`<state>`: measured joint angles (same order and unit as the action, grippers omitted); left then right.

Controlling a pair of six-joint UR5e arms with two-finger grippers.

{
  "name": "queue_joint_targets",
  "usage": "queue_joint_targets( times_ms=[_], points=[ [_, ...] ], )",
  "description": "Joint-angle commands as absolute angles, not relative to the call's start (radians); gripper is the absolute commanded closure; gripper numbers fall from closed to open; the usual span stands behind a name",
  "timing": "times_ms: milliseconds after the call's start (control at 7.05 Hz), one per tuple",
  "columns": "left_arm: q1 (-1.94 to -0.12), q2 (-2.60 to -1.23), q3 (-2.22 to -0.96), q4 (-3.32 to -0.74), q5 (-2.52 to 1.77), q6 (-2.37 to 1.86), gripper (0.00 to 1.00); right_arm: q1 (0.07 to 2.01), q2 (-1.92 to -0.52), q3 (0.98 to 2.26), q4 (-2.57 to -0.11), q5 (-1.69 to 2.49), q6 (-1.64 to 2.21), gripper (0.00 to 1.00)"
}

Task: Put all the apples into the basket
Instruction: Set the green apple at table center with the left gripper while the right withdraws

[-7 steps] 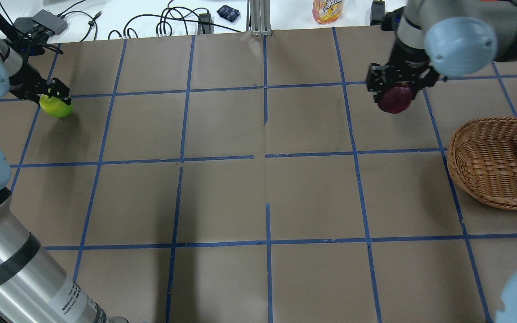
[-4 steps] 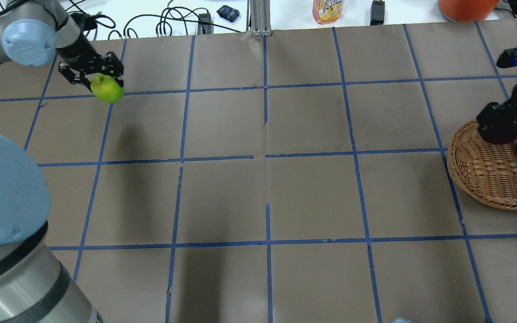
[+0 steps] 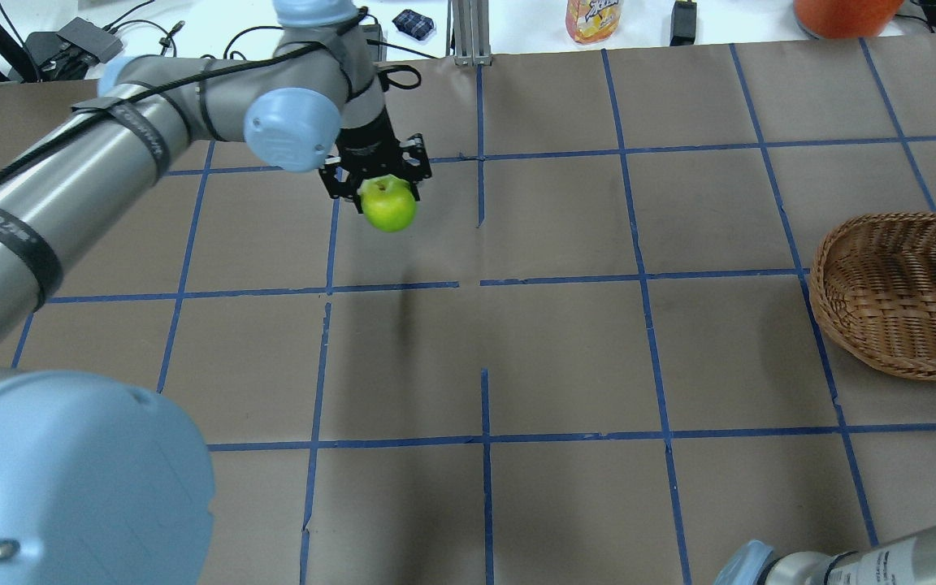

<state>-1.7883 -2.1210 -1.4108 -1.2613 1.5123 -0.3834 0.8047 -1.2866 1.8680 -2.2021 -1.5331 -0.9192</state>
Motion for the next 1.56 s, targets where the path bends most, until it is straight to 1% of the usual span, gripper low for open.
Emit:
queue_joint_targets(
  times_ms=[0,142,426,568,709,851,993,1277,1419],
  points=[
    [-1.925,-2.158,-1.416,-1.177,1.506,-0.539,1.00,0.807,-1.305,1.862,-2.192,-1.509,-0.923,0.00],
    [-1.934,-2.175,-1.416,-1.166,1.509,-0.543,1.00,0.821,-1.352,1.855,-2.122,-1.506,-0.911,0.00],
    [-1.937,-2.184,-1.419,-1.164,1.519,-0.537,1.00,0.958,-1.443,1.850,-2.002,-1.509,-0.783,0.00],
    [-1.937,-2.195,-1.427,-1.169,1.523,-0.532,0.21,1.060,-1.459,1.850,-1.953,-1.506,-0.659,0.00],
    [-1.937,-2.195,-1.449,-1.151,1.529,-0.534,0.00,1.180,-1.460,1.850,-1.953,-1.506,-0.450,0.00],
    [-1.927,-2.188,-1.462,-1.072,1.529,-0.517,0.00,1.284,-1.454,1.841,-1.960,-1.503,-0.255,0.00],
    [-1.889,-2.140,-1.430,-1.068,1.546,-0.391,0.00,1.372,-1.436,1.810,-1.960,-1.479,-0.101,0.00],
    [-1.766,-1.989,-1.346,-1.292,1.540,-0.248,0.00,1.538,-1.363,1.751,-1.976,-1.454,0.151,0.00],
    [-1.722,-1.905,-1.300,-1.469,1.551,-0.154,0.00,1.628,-1.315,1.702,-2.003,-1.454,0.263,0.00]
  ],
)
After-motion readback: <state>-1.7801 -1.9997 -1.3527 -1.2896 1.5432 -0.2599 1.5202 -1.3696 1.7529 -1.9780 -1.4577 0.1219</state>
